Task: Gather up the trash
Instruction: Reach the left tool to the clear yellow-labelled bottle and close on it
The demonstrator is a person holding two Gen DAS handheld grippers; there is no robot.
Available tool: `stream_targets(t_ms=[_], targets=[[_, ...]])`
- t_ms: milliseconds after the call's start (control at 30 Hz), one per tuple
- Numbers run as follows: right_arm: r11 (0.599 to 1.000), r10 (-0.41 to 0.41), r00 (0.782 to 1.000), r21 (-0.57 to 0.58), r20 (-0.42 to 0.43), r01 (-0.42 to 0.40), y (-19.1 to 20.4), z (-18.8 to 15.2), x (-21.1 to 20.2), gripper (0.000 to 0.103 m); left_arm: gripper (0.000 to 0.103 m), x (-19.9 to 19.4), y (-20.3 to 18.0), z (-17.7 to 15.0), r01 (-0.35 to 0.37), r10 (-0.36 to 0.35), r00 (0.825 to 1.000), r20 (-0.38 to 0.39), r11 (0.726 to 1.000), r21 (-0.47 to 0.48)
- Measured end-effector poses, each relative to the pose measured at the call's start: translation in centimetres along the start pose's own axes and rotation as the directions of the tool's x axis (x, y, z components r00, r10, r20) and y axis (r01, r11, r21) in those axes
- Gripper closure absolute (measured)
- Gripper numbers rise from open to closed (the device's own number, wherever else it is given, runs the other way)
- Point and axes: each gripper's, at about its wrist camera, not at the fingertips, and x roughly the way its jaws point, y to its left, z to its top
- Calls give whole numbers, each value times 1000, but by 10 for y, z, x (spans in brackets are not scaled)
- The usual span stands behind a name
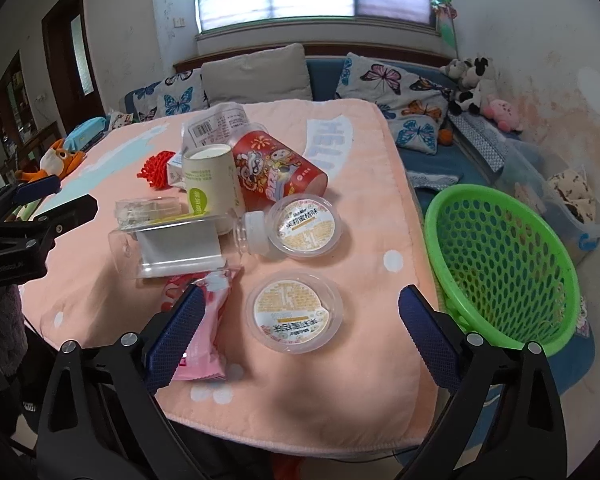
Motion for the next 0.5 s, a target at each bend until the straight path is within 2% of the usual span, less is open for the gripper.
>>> stream_targets(t_ms=[167, 333, 400, 500], targets=[[1000, 14, 1000, 8, -24, -13, -7, -1, 10, 10, 6, 19, -5, 3, 95, -92, 995, -43, 993, 69], [1000, 14, 999, -8, -47, -14, -11, -3, 15, 11, 9, 42, -10, 7, 186, -175, 980, -98, 975, 122], [1000, 18, 998, -9, -54, -18, -12, -4, 17, 11, 19, 52, -12, 9, 216, -200, 972, -124, 966, 140], [1000, 23, 997, -7, -67, -24, -15, -3, 21, 11, 28, 71, -14, 10, 281, -253, 949, -189, 950, 134]])
